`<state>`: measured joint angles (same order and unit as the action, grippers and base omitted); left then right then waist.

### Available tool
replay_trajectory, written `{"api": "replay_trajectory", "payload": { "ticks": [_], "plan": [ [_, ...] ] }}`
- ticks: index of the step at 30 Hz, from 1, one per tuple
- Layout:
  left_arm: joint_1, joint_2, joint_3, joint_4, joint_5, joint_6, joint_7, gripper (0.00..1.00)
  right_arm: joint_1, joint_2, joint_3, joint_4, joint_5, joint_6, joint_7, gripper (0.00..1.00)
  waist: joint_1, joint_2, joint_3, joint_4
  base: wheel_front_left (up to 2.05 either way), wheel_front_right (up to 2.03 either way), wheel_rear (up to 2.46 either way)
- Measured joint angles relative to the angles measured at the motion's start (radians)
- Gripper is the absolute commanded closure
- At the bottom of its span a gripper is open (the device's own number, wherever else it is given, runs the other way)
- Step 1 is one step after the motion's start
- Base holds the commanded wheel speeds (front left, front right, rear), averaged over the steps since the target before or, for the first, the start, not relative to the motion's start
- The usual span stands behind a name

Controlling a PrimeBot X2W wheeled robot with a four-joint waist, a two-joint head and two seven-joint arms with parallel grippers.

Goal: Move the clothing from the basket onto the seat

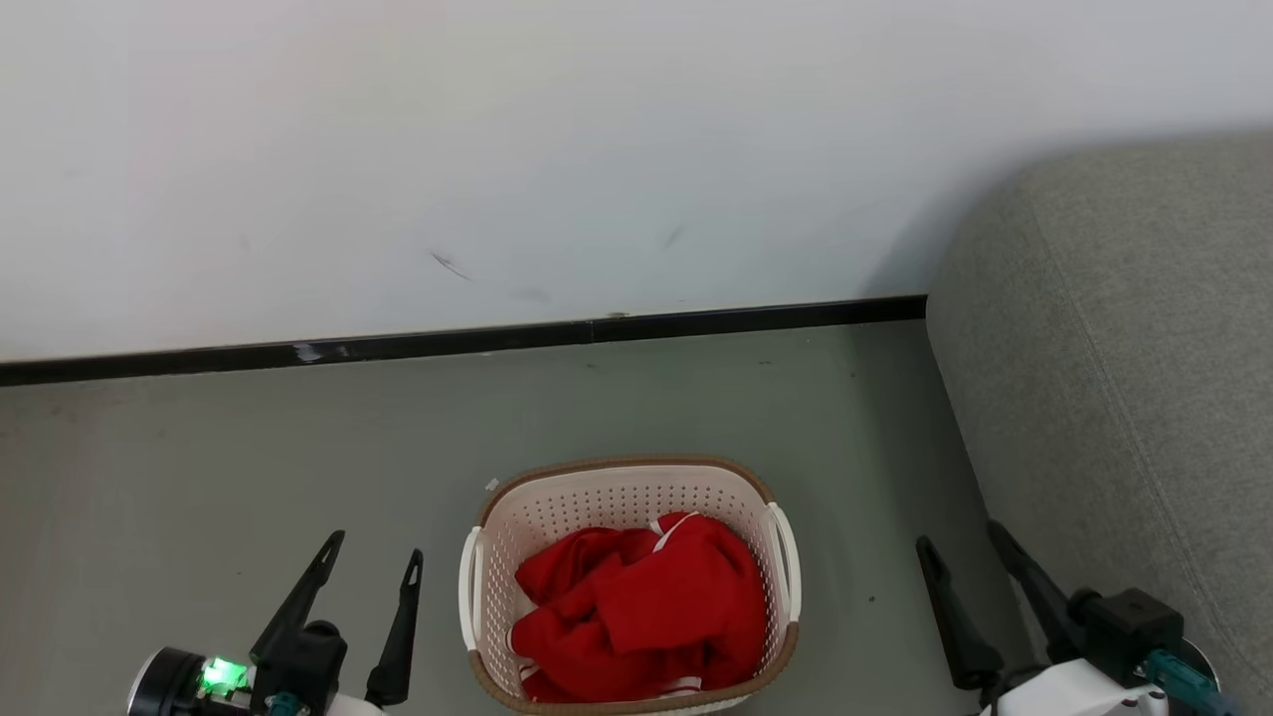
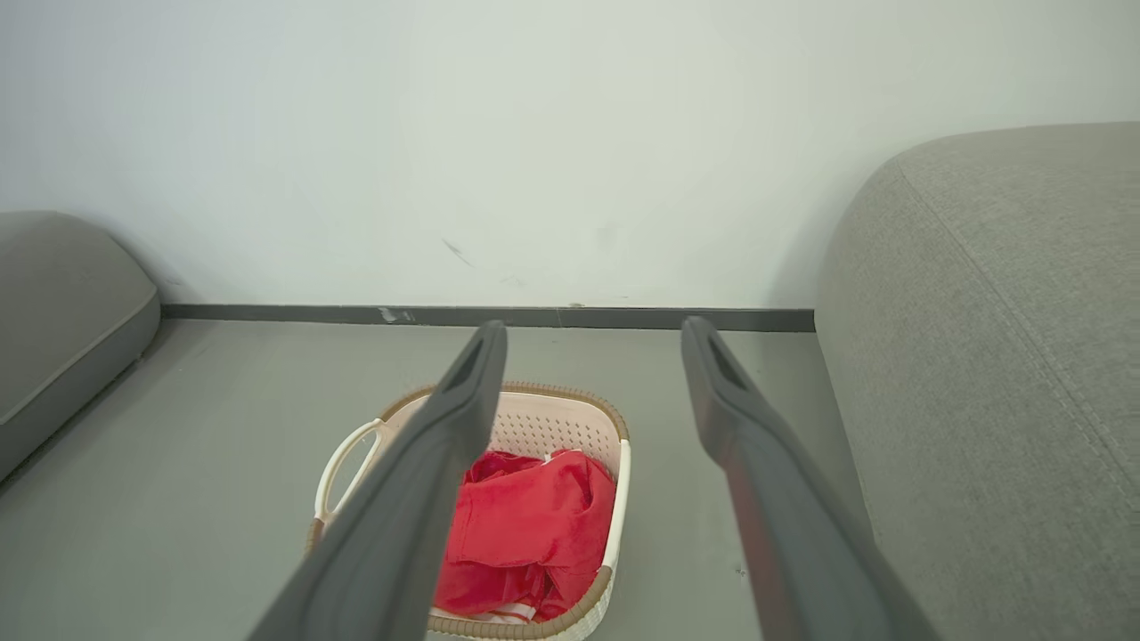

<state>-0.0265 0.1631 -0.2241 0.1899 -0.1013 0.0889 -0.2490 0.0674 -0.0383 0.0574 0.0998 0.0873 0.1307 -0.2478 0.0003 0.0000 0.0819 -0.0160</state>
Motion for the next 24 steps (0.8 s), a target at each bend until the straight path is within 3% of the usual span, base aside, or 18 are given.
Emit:
{"api": "replay_trajectory", "payload": {
  "ticks": [13,24],
  "plan": [
    [-0.146,-0.013,-0.103,0.051,0.055,-0.075,0.012,0.0,0.014,0.001,-0.098,-0.079,0.016,0.0,0.0,0.0,0.0,0.0,0.108,-0.03,0.0,0.0,0.0],
    [-0.272,-0.025,-0.143,0.123,0.104,-0.102,0.03,0.0,-0.039,0.001,-0.14,-0.145,0.02,0.0,0.0,0.0,0.0,0.0,0.229,-0.068,0.0,0.0,0.0]
  ]
}}
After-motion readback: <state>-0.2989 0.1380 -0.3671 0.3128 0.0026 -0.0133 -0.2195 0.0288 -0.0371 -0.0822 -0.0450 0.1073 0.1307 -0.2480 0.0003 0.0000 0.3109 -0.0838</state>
